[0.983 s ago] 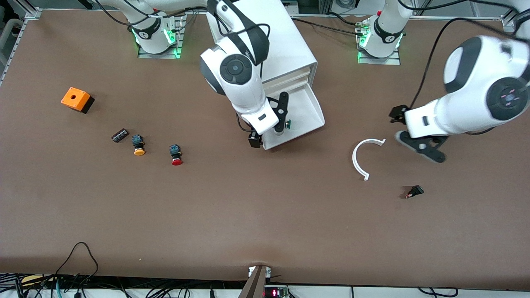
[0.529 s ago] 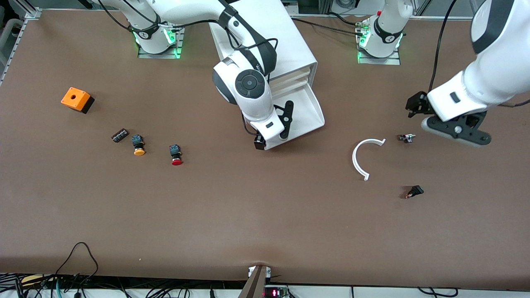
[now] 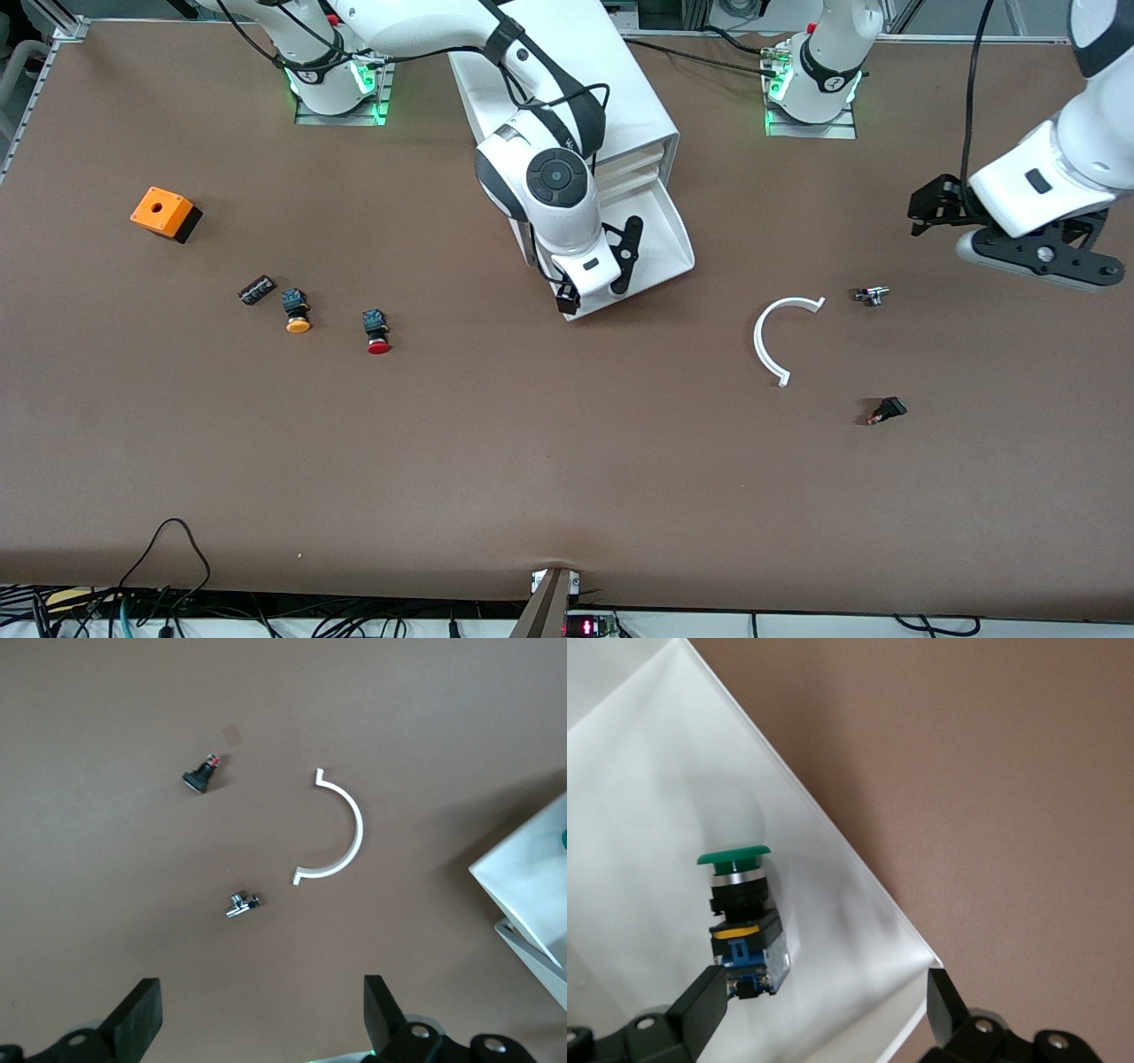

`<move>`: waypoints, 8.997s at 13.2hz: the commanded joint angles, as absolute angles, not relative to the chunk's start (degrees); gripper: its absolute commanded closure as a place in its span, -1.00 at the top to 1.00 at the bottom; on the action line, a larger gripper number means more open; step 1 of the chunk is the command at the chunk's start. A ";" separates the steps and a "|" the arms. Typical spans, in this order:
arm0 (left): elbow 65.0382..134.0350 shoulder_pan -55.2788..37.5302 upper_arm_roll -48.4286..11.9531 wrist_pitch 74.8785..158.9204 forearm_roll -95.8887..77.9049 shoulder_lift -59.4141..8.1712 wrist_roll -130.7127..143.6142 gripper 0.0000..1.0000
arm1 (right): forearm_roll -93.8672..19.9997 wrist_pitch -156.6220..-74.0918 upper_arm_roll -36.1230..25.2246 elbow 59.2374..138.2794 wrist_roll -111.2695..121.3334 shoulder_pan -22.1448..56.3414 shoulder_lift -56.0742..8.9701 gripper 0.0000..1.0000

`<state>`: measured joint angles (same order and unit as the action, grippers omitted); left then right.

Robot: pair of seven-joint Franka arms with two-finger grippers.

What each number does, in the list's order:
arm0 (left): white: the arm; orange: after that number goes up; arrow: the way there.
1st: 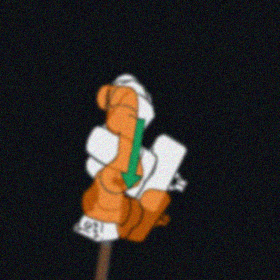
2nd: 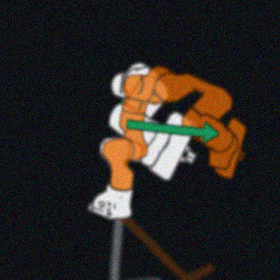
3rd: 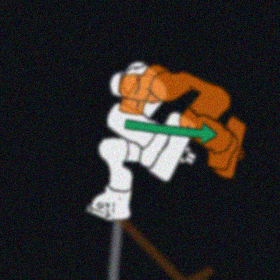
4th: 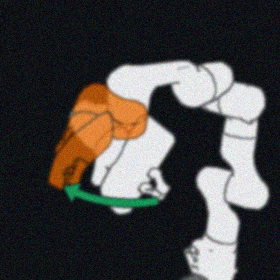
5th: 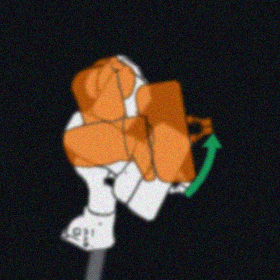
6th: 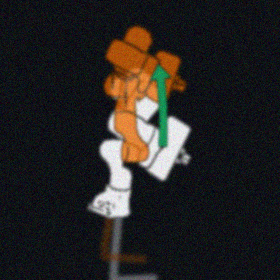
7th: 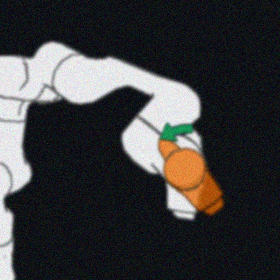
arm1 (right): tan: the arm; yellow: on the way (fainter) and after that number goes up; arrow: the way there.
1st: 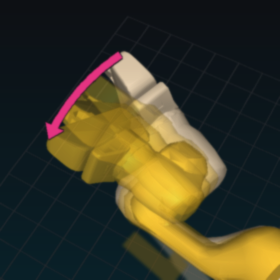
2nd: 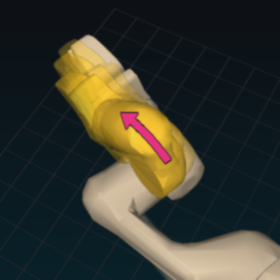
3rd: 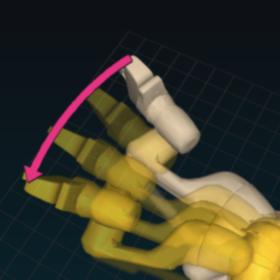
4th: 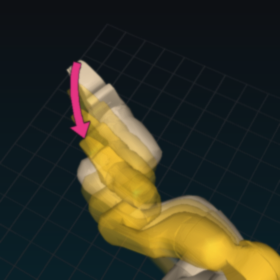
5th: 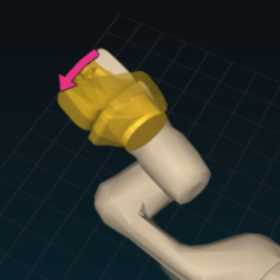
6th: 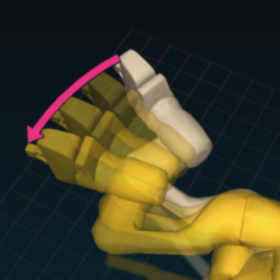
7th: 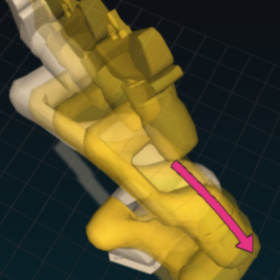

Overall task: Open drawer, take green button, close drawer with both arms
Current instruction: 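Close the right gripper firmly on the green button inside the drawer, then lift the button with the right gripper while the left gripper reaches the drawer, then place the button with the right gripper while the left gripper pushes the drawer, then retract the right gripper while the left gripper pushes the drawer fully shut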

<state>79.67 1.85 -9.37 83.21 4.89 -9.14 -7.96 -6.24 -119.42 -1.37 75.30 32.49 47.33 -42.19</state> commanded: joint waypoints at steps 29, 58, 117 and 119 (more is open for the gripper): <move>96.06 2.02 -4.22 92.72 0.35 3.43 -1.23 1.00 | -4.66 -123.22 -1.58 76.29 31.46 50.54 -45.70 0.50; 96.06 1.85 -5.09 92.72 0.09 3.17 2.09 1.00 | 6.33 -118.74 -7.90 72.60 31.11 51.86 -39.03 -0.80; 102.39 -26.63 -23.38 124.10 -2.37 -35.51 69.08 1.00 | -9.47 -107.16 -12.13 85.88 34.83 21.09 -26.12 1.00; 102.39 -26.63 -23.73 124.19 -3.42 -35.68 68.82 1.00 | -10.37 -100.32 -11.95 81.68 27.89 21.09 -25.93 1.00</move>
